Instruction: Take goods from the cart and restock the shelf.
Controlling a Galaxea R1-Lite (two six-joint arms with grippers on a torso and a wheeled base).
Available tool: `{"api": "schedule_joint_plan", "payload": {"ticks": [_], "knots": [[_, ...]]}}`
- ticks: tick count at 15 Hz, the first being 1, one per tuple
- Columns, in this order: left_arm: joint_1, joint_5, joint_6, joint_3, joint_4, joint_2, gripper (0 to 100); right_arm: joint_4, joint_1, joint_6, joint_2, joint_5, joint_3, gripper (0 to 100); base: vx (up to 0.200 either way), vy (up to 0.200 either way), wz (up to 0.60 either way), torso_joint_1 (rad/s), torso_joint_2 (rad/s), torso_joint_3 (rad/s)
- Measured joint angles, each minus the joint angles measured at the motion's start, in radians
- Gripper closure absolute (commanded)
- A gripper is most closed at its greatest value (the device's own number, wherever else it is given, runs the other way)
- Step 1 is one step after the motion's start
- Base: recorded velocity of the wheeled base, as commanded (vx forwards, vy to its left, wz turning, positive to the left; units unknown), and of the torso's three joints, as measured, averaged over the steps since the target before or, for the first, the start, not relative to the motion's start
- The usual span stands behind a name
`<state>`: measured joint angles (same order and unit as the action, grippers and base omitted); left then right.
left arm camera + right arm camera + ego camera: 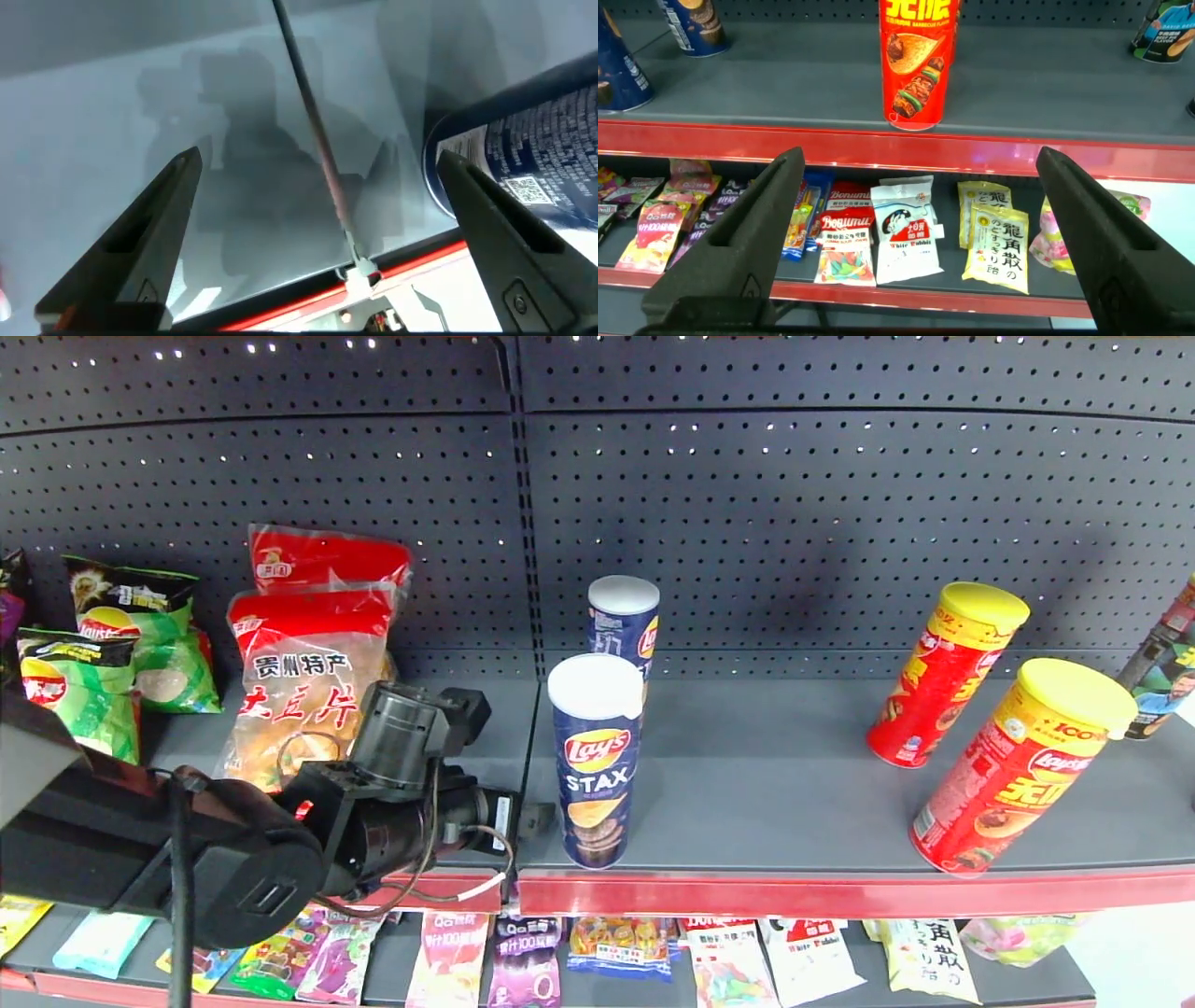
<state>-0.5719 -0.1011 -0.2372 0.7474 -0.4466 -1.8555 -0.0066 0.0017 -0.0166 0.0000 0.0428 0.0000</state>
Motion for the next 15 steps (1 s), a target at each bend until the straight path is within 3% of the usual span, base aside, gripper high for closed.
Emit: {"api": "schedule_joint_plan", "payload": {"ticks": [15], "knots": [[-0.019,-0.001,0.0,0.063,0.002,-0.056,0,0.0,0.0,0.0,0.0,0.0,0.0,0,0.0,0.0,0.0,0.0,0.0,0.0]]}}
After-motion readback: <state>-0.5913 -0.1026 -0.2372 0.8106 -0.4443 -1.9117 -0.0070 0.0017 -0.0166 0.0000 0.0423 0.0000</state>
